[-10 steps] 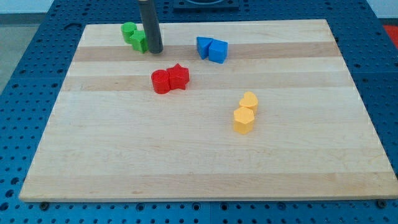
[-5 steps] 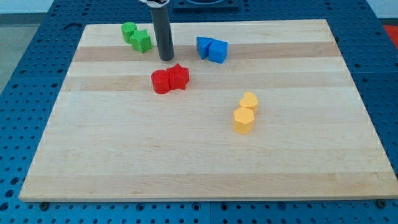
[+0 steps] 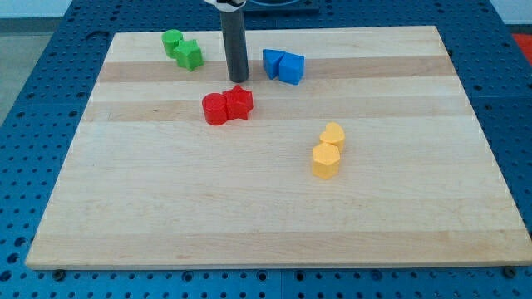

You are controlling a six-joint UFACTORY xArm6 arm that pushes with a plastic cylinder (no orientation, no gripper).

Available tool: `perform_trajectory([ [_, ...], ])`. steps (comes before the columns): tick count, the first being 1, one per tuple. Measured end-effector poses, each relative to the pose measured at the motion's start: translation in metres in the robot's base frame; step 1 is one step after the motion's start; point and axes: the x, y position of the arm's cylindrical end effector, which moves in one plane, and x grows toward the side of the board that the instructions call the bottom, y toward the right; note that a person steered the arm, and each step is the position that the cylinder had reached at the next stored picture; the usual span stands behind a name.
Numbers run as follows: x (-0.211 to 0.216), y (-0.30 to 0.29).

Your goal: Move your arm towards center

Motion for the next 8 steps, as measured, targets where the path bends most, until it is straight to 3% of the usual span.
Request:
perform_trajectory([
  [8, 0.019, 0.08],
])
